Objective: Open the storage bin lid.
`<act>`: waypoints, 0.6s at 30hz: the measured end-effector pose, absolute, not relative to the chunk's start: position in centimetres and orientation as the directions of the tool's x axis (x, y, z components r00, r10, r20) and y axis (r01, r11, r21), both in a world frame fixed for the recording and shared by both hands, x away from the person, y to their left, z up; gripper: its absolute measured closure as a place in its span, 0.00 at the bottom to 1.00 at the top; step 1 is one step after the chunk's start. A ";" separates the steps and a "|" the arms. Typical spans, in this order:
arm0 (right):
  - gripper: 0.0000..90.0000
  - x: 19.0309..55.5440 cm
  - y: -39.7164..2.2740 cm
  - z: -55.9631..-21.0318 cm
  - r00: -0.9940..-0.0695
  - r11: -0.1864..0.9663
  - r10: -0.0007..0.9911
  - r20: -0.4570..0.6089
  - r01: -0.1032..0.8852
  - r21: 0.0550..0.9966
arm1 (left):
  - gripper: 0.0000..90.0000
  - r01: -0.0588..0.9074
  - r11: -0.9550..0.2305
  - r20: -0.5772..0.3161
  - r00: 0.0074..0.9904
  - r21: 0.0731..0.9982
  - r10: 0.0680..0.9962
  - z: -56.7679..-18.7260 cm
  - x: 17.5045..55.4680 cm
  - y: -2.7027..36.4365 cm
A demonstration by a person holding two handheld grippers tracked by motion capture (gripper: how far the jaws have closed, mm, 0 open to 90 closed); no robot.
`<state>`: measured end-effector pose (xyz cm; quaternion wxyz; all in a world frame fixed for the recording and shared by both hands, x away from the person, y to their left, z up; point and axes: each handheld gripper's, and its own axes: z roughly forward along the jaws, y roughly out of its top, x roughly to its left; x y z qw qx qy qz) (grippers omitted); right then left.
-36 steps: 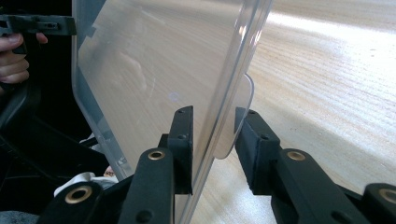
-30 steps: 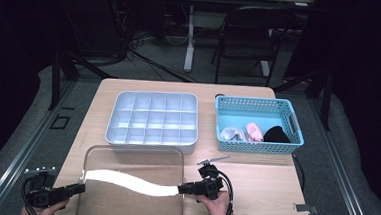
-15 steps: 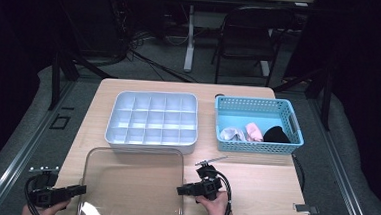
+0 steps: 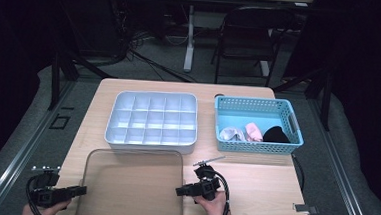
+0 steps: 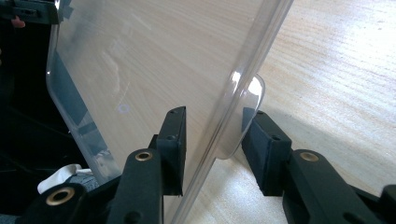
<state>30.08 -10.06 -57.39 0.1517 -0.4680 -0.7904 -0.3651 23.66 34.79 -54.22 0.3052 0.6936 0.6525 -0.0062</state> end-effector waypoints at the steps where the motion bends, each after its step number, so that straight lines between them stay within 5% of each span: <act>1: 0.67 30.1 -10.0 -57.4 -0.517 0.299 0.631 0.578 0.850 0.434 | 0.70 0.909 0.038 -0.407 0.148 0.415 0.901 -54.2 23.7 34.8; 18: 0.61 29.8 -9.8 -57.2 -0.521 0.311 0.661 0.540 0.845 0.436 | 0.67 0.932 -0.027 -0.383 0.174 0.361 0.907 -54.6 24.8 34.1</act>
